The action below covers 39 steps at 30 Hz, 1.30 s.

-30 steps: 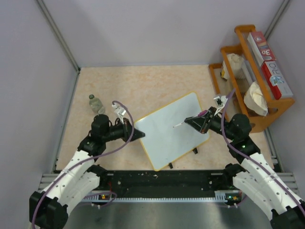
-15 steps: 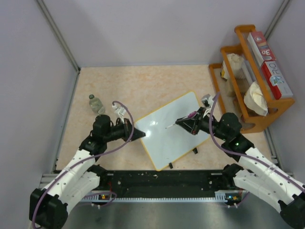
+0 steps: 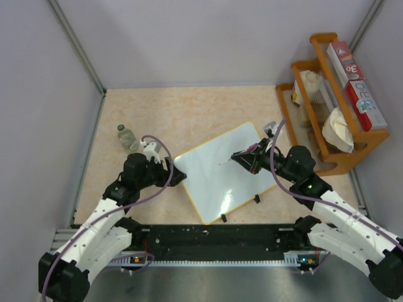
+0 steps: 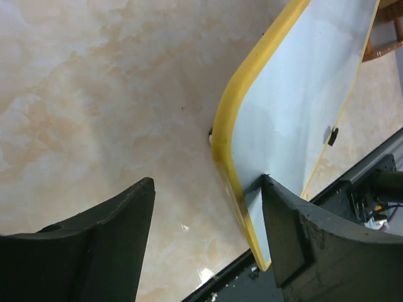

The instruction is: Write a sentence on the whiteboard

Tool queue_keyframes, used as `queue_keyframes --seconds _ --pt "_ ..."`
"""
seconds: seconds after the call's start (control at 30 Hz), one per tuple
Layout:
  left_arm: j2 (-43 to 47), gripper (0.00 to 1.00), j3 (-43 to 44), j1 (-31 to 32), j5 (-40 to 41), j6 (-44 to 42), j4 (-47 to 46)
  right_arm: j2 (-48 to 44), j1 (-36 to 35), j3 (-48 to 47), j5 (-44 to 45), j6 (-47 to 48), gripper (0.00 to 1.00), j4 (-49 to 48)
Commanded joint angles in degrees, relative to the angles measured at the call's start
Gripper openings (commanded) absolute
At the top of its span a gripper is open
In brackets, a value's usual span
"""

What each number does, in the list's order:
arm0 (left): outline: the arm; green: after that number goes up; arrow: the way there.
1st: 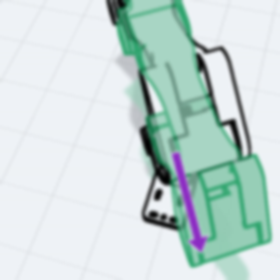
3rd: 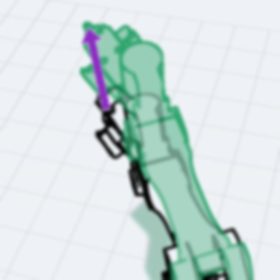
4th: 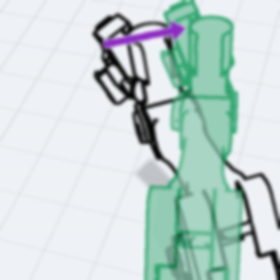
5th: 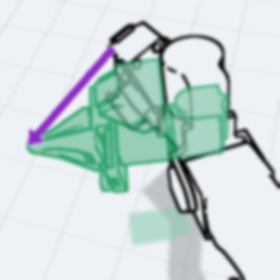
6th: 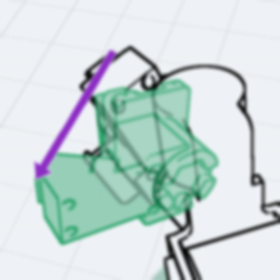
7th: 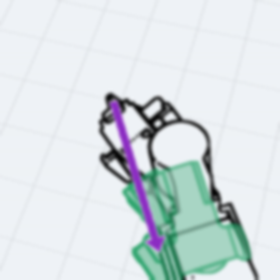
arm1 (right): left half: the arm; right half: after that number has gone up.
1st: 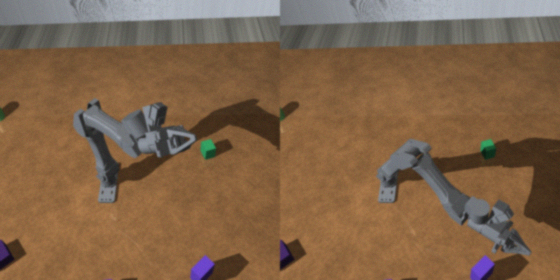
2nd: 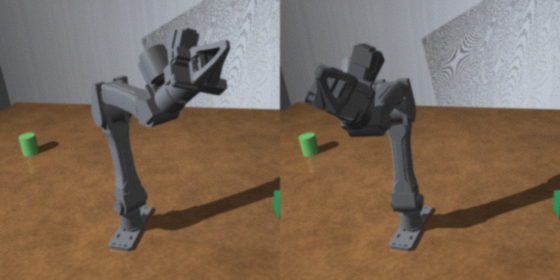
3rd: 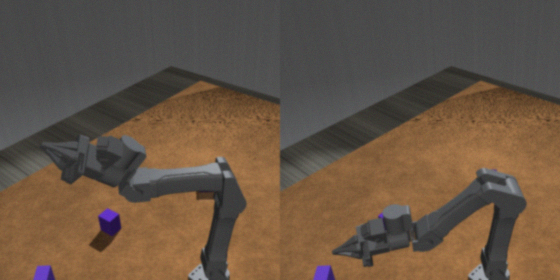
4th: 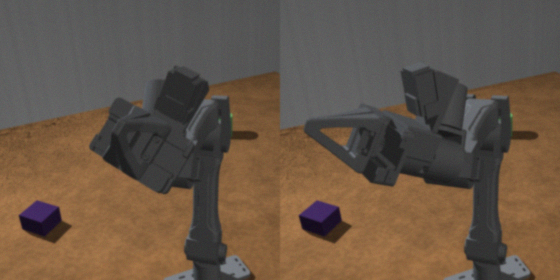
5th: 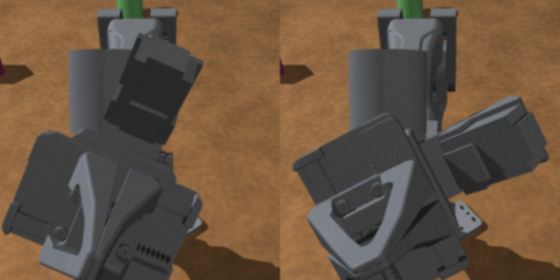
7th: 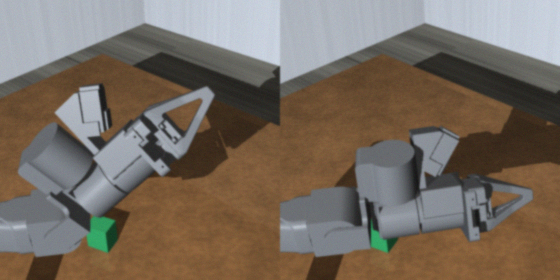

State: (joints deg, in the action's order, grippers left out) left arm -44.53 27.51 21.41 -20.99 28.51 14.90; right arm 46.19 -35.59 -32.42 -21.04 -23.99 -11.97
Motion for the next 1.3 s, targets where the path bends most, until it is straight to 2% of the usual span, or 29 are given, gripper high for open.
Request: queue_keyframes --seconds 0.0,0.1,0.27,0.33,0.43,0.57,0.77,0.8,0.87,0.9,0.97,1.27 --pt "4.71 0.78 -1.31 -0.31 5.62 -0.57 -0.39 -2.07 -0.70 -1.94 0.73 0.87 0.00 -2.45" --pt "7.70 0.86 -3.86 -0.23 4.21 2.24 -4.60 -2.60 -0.70 -1.94 0.82 0.87 0.00 -2.01" --pt "10.61 0.87 -11.50 -0.23 -1.41 10.59 -20.21 -2.78 -0.45 -1.85 0.65 0.70 0.00 -1.83" --pt "10.78 0.80 -13.43 -0.23 -2.29 12.00 -23.23 -2.86 -0.70 -1.85 0.65 0.70 0.00 -1.74" --pt "11.13 0.74 -14.93 -0.32 -4.40 12.53 -27.81 -3.21 -0.70 -1.85 0.65 1.31 0.00 -1.13" --pt "10.61 0.58 -17.22 -0.23 -6.95 12.97 -33.95 -3.22 -0.62 -1.59 0.65 1.31 0.00 -1.22" --pt "8.06 0.42 -19.07 -0.32 -7.75 12.36 -39.94 -3.30 -0.70 -1.41 0.30 1.05 0.00 -1.74" --pt "7.45 0.34 -18.98 -0.32 -7.83 11.75 -40.29 -3.30 -0.62 -1.41 0.21 1.05 0.00 -1.66" --pt "7.01 0.25 -18.63 -0.32 -8.01 10.87 -40.56 -3.22 -0.70 -1.41 0.12 1.22 0.00 -1.74" --pt "6.40 0.11 -18.19 -0.32 -8.36 9.73 -40.56 -3.22 -0.70 -1.41 0.12 1.22 0.00 -1.74" --pt "5.69 0.00 -17.32 -0.40 -8.80 8.50 -38.73 -3.13 -0.70 -1.41 0.12 1.57 0.00 -1.83" --pt "0.94 0.00 -13.18 -3.47 -14.86 0.50 -30.11 -1.29 -0.97 -1.15 -0.14 2.63 0.00 -4.90"
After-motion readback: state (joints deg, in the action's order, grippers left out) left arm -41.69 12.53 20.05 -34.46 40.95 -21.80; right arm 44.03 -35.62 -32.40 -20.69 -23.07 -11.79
